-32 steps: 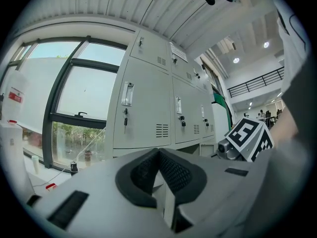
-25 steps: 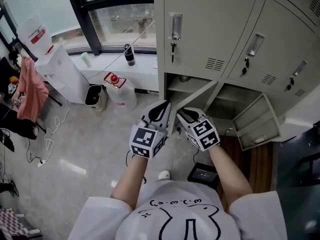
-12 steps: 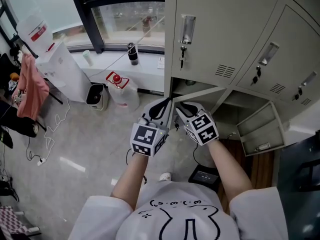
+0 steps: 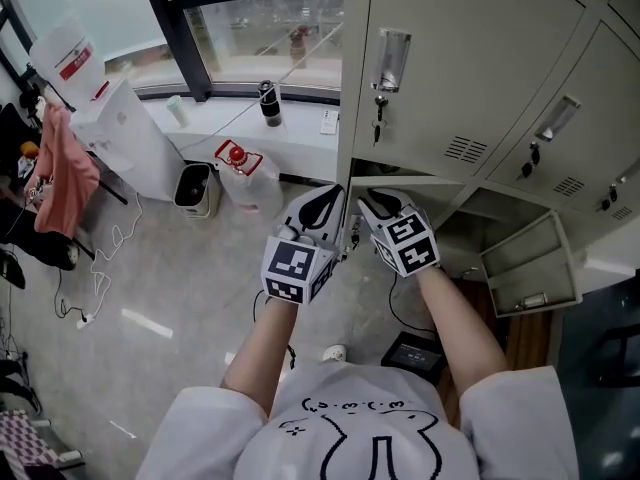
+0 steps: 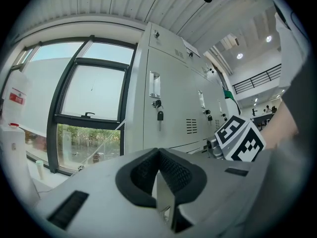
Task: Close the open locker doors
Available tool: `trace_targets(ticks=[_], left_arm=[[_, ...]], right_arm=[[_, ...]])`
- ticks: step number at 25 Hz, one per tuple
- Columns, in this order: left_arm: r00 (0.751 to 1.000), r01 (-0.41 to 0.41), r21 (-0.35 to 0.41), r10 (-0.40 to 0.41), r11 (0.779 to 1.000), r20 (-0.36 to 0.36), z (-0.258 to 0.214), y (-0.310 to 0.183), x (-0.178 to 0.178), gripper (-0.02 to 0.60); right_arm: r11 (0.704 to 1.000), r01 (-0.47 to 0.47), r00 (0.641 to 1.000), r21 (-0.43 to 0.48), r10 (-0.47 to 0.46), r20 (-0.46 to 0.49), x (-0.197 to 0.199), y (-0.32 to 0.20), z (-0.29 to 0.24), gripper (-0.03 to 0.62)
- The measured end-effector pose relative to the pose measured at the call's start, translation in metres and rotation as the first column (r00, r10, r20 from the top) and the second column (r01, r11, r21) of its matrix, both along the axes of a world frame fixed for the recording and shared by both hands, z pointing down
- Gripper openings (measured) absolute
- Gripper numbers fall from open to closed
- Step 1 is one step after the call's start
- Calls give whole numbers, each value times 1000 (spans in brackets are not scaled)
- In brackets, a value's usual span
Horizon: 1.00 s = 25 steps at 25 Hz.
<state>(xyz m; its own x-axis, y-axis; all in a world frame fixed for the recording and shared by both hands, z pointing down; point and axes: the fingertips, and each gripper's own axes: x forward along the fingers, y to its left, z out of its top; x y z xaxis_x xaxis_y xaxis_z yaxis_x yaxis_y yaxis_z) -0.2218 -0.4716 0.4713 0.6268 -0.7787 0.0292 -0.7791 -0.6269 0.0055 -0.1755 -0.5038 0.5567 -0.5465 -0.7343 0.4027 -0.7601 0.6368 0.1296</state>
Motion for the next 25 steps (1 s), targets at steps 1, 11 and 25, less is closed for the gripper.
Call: trace_targets(ticks=[1,11,25], left_arm=[[1000,1,-2,-1,1000,2,1,-2,-2,20],[1000,25,-25,-24,999,12,12,-16,-20,20],[1000,4,-29,-4,1000,13,12,-16,-18,20]], right_arm=[[1000,-7,1000,0,7,1,0,-4,1,102],[995,-94,994,-22,95,49,11,-37,-1,101],[988,-155,988,-21,155,13,20,-55,2,100]])
